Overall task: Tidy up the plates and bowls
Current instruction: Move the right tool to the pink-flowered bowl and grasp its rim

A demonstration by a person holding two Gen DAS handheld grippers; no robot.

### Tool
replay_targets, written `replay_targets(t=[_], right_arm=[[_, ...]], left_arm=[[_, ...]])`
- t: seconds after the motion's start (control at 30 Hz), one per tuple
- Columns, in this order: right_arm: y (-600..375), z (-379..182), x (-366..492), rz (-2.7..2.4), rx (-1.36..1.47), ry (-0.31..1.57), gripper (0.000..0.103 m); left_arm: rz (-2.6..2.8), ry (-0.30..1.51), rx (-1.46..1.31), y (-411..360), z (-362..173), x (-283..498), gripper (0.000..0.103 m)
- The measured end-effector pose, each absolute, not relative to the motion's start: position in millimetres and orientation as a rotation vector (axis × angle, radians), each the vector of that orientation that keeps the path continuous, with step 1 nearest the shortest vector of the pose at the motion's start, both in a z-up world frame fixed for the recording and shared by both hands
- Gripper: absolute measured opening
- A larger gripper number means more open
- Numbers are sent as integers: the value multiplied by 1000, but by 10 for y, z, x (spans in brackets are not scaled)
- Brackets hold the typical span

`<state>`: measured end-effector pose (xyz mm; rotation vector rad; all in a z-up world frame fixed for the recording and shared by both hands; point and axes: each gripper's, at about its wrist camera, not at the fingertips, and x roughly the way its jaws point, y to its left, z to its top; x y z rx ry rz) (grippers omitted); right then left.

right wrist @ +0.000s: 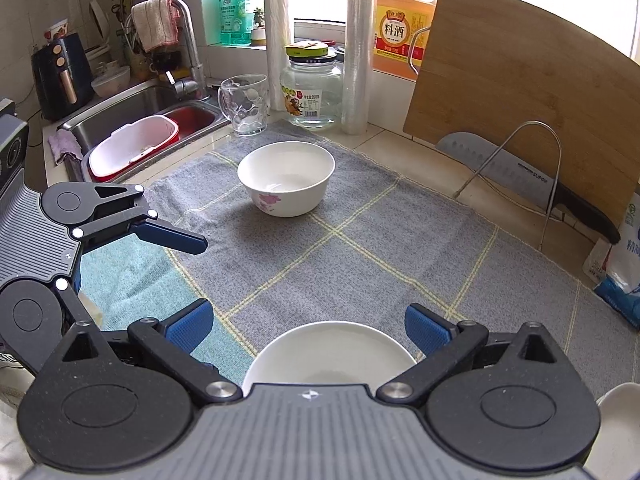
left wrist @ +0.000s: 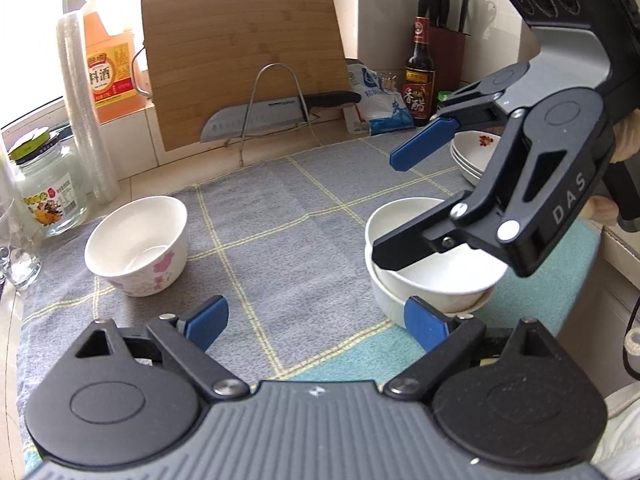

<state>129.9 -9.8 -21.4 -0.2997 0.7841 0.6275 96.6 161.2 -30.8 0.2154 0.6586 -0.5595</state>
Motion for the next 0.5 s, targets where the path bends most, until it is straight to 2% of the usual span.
replay_targets(t=[0.5], right_arm=[[516,-195,1953,713,-384,767,103]], left_arm=[[-292,632,172,2146,-511,1570,97]])
